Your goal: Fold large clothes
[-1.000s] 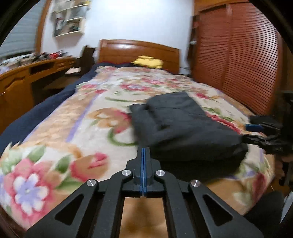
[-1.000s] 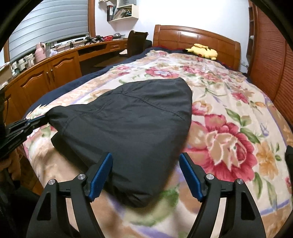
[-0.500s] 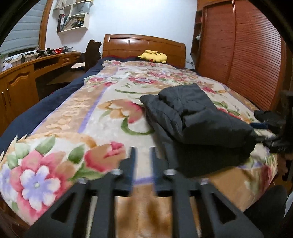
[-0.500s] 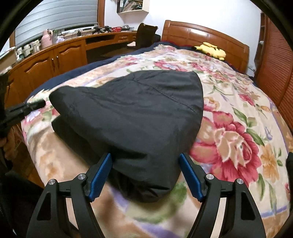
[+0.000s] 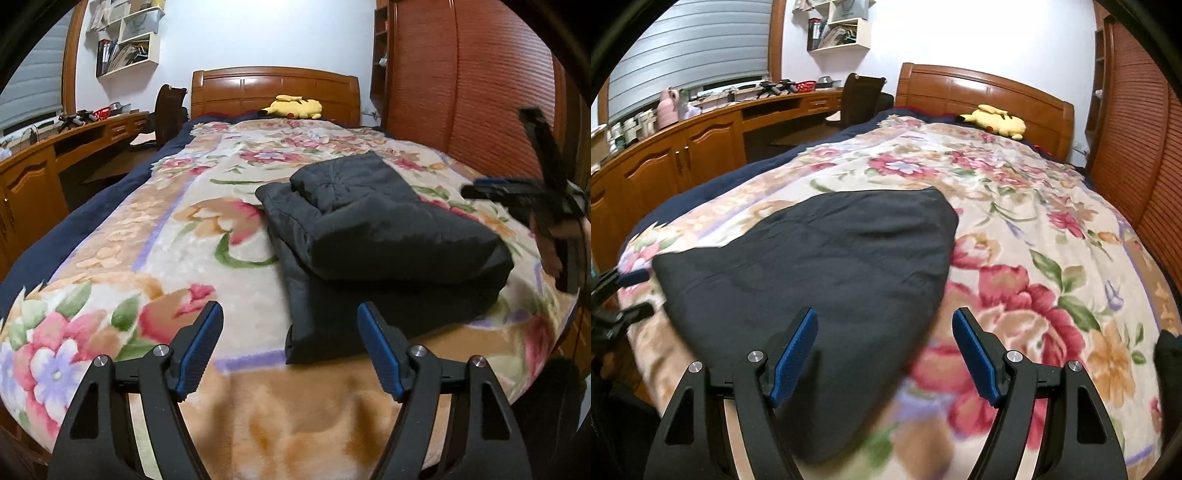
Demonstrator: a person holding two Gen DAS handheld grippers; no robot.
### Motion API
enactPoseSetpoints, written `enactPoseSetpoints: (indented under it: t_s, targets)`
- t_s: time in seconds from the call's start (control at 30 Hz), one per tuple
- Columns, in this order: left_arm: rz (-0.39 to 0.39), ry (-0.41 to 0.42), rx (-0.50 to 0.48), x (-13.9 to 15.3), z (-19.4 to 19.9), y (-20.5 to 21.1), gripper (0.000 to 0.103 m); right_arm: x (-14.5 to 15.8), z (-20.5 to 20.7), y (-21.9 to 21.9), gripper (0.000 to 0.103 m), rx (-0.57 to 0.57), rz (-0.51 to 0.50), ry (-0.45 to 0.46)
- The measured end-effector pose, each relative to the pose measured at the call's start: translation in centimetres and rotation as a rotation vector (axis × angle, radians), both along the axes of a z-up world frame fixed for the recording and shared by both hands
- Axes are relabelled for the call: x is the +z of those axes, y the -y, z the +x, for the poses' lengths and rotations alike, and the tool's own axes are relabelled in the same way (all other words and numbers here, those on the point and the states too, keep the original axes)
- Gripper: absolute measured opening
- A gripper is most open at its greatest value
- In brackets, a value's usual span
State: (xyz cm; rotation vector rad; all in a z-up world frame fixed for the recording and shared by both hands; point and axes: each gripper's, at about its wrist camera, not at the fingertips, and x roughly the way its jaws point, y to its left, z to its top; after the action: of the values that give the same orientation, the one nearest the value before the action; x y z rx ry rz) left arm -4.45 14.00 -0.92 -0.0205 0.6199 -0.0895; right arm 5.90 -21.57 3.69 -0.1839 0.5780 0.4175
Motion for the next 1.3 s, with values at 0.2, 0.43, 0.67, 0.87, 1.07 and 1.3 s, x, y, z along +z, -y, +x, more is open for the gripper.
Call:
enactPoseSetpoints:
  t_s: [0.2, 0.43, 0.67, 0.87, 1.07, 1.3]
  targets:
    - [-0.009, -0.003, 0.031, -0.6, 0.0, -0.7, 0.076, -1.7, 7.1, -0.5, 0.077, -0.025, 0.017, -0.051]
    - [-0.027, -0.004, 0.054, -1.1, 0.4, -1.0, 0.076, -3.2, 14.0, -2.6, 0.077, -0.013, -0.002, -0.086]
    - [-0.025, -0.020, 0.048, -1.7, 1.0, -0.7, 0.076, -5.3, 18.1, -3.2, 0.081, 0.003, 0.035, -0.161]
    - [-0.033, -0.017, 0.034, -1.6, 1.3, -0.2, 0.076, -6.0, 19.9, -2.9, 0.085, 0.003, 0.083, -0.218]
    - [-0.032, -0.022, 0.026, -1.7, 1.5, 0.3, 0.076, -6.6, 20.2, -3.4, 0.085, 0.002, 0.085, -0.256]
    - [-0.040, -0.028, 0.008, -1.8, 1.7, 0.7, 0.076, -7.2, 20.7, -3.3, 0.074, 0.024, 0.131, -0.312]
